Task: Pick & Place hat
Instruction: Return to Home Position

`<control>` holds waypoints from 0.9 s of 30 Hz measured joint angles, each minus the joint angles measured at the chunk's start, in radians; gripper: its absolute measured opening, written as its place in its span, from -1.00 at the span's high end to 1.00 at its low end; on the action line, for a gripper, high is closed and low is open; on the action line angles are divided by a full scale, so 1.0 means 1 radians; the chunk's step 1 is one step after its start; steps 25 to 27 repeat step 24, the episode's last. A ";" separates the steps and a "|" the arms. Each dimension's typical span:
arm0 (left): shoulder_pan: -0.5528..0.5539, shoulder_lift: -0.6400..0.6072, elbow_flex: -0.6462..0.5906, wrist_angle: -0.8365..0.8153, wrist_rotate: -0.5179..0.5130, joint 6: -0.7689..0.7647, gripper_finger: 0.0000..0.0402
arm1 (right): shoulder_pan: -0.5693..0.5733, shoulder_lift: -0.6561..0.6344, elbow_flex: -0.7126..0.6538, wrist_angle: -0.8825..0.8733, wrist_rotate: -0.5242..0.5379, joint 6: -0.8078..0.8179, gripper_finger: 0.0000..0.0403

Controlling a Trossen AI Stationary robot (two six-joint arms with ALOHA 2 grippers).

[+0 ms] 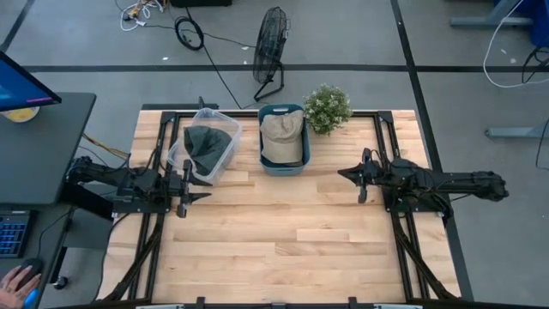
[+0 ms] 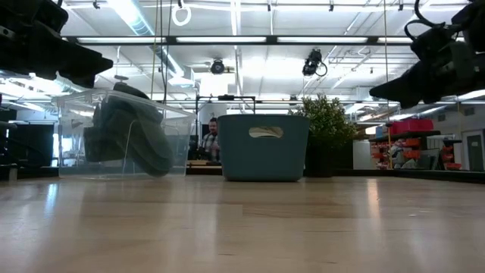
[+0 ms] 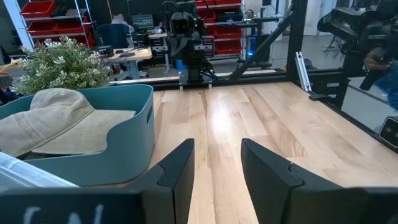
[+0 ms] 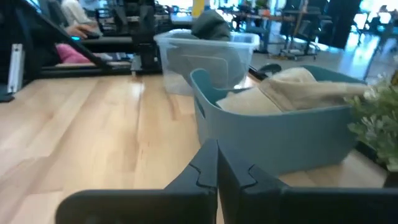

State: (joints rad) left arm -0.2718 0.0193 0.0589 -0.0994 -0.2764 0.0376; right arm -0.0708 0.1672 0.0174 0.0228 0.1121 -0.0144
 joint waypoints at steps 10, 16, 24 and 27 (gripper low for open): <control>0.000 0.000 0.000 0.000 0.000 0.000 0.33 | 0.000 -0.006 0.000 0.000 -0.026 -0.041 0.99; 0.000 0.000 0.000 0.000 0.000 0.000 0.33 | 0.000 -0.006 0.000 0.000 -0.025 0.011 0.99; 0.000 0.000 0.000 0.000 0.000 0.000 0.33 | 0.000 -0.006 0.000 0.000 -0.024 0.006 0.99; 0.000 0.000 0.000 0.000 0.000 0.000 0.33 | 0.000 -0.006 0.000 0.000 -0.024 0.006 0.99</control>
